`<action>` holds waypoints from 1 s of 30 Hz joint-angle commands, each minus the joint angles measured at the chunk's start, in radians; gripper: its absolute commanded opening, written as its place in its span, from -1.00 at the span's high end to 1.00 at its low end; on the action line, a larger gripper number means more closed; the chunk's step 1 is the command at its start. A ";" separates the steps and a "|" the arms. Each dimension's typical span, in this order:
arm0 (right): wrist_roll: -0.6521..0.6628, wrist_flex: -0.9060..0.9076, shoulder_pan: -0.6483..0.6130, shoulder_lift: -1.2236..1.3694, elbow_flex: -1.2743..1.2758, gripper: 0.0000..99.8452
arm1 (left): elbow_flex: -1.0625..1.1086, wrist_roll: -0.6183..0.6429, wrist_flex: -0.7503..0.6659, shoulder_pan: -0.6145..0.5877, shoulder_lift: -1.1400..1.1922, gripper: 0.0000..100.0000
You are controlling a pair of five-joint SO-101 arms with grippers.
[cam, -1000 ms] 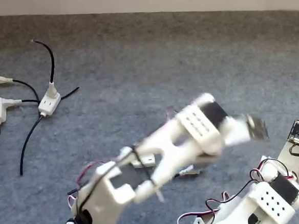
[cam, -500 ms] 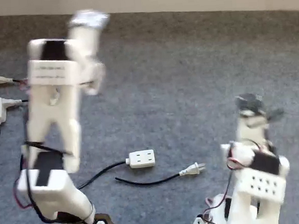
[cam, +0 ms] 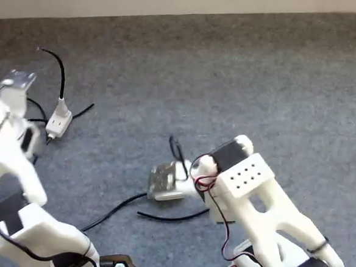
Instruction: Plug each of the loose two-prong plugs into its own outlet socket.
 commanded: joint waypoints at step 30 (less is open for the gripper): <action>0.172 -0.734 0.166 0.348 0.351 0.69 | 0.394 -0.189 -0.427 -0.170 -0.044 0.61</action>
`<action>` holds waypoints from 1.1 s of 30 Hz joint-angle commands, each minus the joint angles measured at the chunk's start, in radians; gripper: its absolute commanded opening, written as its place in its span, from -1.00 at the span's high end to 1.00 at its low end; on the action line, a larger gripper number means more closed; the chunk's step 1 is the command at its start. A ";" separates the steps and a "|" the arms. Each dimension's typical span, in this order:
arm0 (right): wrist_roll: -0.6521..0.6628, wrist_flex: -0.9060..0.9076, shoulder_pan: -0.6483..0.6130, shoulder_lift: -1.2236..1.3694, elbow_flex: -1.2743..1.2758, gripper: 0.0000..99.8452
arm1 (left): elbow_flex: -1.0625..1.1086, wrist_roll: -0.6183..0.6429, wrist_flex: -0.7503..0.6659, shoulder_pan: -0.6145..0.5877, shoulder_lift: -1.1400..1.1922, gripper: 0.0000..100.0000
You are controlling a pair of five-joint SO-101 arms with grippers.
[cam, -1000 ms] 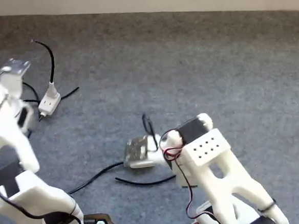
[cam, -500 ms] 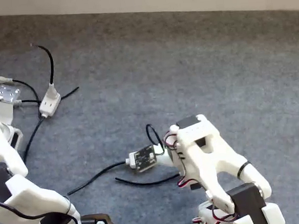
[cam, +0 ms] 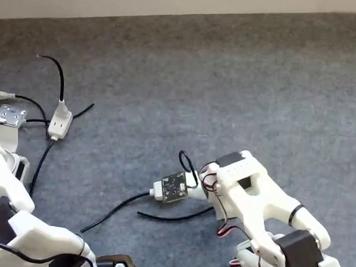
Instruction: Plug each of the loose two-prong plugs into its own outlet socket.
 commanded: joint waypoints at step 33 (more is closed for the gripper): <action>-0.221 0.036 -0.108 0.015 -0.005 0.99 | 0.010 -0.008 -0.002 0.005 -0.024 0.61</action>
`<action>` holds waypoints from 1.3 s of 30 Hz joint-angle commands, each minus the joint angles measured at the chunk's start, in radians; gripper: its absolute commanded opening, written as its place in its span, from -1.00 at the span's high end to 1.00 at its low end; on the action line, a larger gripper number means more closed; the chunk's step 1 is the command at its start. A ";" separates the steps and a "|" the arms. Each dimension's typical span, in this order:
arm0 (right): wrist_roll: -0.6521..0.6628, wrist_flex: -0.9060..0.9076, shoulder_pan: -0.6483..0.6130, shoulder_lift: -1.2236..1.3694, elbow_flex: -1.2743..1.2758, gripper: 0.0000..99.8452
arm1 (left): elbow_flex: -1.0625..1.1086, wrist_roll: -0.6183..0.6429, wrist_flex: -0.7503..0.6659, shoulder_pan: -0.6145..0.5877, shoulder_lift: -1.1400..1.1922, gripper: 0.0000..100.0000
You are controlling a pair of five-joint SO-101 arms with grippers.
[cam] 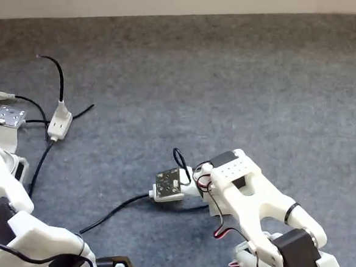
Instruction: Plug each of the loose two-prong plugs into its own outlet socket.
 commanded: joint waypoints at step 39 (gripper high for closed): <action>-1.010 -0.015 -0.012 -1.087 0.035 0.99 | 0.550 0.319 0.080 0.656 -1.113 0.61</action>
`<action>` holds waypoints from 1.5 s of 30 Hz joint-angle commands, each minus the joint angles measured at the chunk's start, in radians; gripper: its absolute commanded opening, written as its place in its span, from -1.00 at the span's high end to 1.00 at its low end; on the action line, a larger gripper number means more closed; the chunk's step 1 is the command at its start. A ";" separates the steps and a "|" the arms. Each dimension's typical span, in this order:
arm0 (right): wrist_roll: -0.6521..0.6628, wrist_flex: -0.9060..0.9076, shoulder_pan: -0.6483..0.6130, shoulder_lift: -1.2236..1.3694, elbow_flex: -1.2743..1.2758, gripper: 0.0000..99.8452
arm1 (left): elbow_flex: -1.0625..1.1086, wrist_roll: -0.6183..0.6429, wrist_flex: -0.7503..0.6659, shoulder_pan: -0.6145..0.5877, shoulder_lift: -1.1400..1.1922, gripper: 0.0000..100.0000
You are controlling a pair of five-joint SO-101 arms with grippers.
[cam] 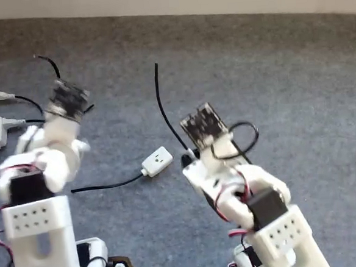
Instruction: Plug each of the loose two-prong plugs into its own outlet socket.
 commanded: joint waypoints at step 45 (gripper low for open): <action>-0.011 0.047 0.621 -0.608 0.478 0.99 | -0.024 0.216 0.098 0.846 0.351 0.61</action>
